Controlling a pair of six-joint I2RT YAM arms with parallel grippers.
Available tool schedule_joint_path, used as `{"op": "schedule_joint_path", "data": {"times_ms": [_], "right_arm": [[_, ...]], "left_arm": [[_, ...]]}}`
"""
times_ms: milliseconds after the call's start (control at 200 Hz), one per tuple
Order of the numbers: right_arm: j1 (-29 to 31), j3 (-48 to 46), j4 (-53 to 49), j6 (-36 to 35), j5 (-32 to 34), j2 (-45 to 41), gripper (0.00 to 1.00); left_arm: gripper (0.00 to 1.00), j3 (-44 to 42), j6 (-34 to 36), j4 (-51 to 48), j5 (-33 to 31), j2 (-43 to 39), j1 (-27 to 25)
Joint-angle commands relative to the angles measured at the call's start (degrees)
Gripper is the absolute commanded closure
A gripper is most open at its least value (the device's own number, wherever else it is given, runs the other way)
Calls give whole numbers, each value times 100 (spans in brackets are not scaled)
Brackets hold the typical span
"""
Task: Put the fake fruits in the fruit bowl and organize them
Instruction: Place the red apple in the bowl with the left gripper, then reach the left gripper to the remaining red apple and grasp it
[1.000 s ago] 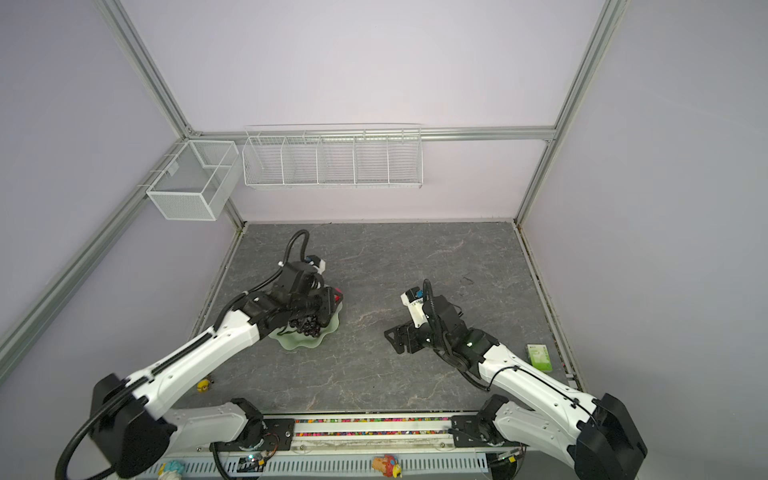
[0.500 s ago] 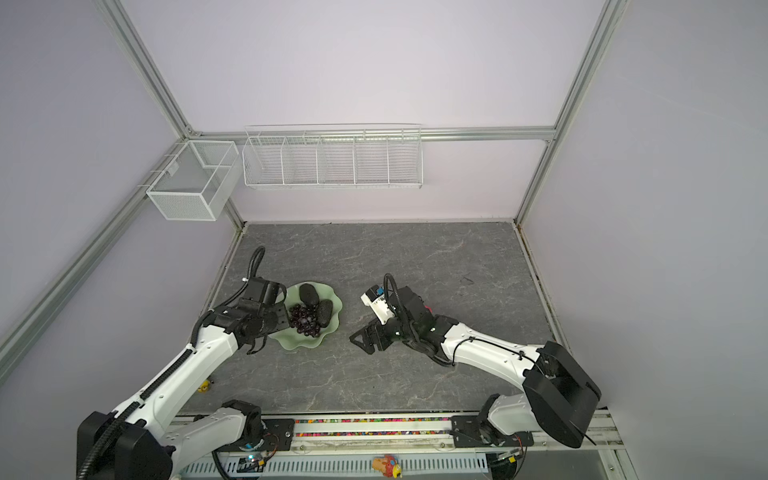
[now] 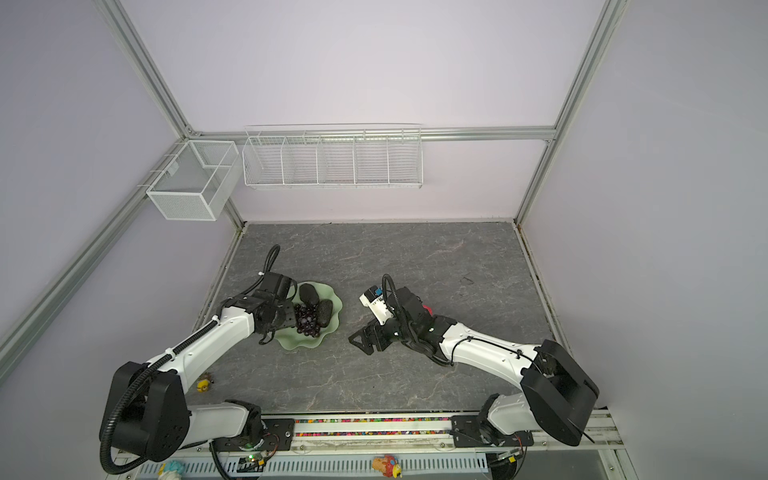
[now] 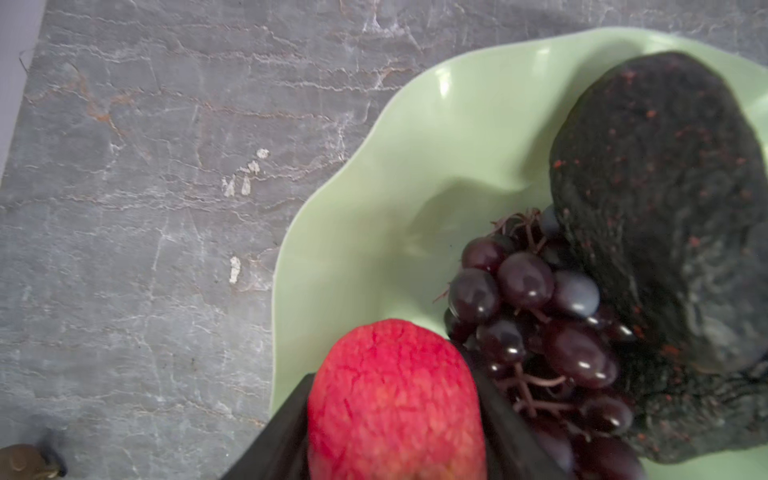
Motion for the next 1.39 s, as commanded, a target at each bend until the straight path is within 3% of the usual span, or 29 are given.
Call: {"op": "schedule_joint_path", "data": {"times_ms": [0, 460, 660, 795, 875, 995, 1210, 1390], "right_arm": [[31, 57, 1, -77, 52, -64, 12], [30, -73, -57, -88, 242, -297, 12], [-14, -264, -197, -38, 473, -640, 12], [-337, -723, -520, 426, 1023, -1237, 11], [-685, -1086, -833, 701, 1308, -1662, 11], [-1201, -1584, -1489, 936, 1750, -2568, 11], [-1951, -1944, -3023, 1198, 2355, -4338, 11], [-2152, -2008, -3517, 1251, 2271, -4832, 11]], "left_arm": [[40, 153, 31, 53, -128, 54, 42], [35, 319, 141, -157, 31, -493, 44], [36, 530, 523, -118, 1010, -842, -89], [33, 586, 1024, 567, 1909, -935, -1004], [30, 846, 1053, 993, 2196, -538, -1704], [27, 1578, 1166, 1462, 2087, 569, -2610], [26, 3555, 1397, 1331, 2155, 2939, -3283], [24, 4922, 1517, 663, 2242, 4279, -3661]]}}
